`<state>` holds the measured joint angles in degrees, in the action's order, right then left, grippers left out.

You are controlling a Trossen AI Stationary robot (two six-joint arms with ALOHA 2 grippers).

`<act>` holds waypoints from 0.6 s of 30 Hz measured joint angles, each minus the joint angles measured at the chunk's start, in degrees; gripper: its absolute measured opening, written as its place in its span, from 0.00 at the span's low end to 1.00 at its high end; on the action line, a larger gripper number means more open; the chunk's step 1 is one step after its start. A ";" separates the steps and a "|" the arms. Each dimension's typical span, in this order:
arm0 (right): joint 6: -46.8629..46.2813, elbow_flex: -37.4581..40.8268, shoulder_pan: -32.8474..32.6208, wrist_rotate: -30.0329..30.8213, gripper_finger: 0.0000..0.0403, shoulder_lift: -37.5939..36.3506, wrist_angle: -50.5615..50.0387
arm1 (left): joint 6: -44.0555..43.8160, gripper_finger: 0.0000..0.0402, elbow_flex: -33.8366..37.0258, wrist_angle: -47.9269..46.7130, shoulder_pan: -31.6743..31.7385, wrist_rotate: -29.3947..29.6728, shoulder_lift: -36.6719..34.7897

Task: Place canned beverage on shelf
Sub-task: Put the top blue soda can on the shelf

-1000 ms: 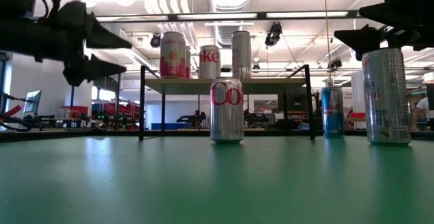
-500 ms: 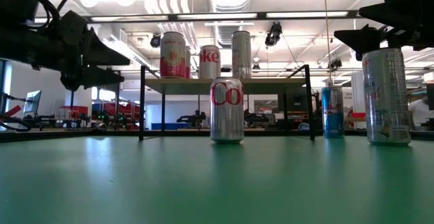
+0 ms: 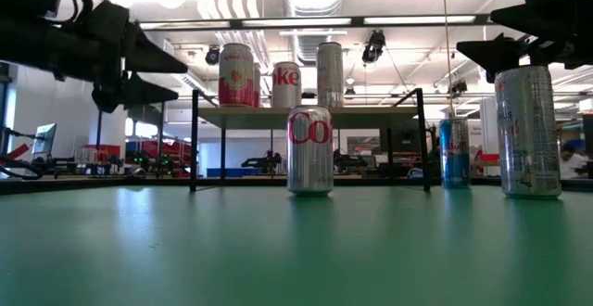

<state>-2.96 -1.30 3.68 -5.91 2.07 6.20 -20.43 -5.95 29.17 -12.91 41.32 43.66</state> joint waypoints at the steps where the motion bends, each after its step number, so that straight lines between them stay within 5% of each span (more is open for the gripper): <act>1: 0.02 0.01 0.00 0.00 0.89 0.00 0.01 | 0.00 0.95 -0.48 -0.06 0.00 0.00 0.33; 11: -4.89 0.01 -0.02 -1.63 0.89 -0.76 0.00 | 0.00 0.95 -6.90 -0.07 0.00 0.11 5.02; 18: 6.92 0.00 -0.02 0.27 0.89 -0.87 0.87 | -0.02 0.95 -14.50 -0.08 0.00 0.09 10.20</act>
<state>3.96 -1.30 3.66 -5.64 1.19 7.07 -20.45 -20.45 29.09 -12.91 41.41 53.85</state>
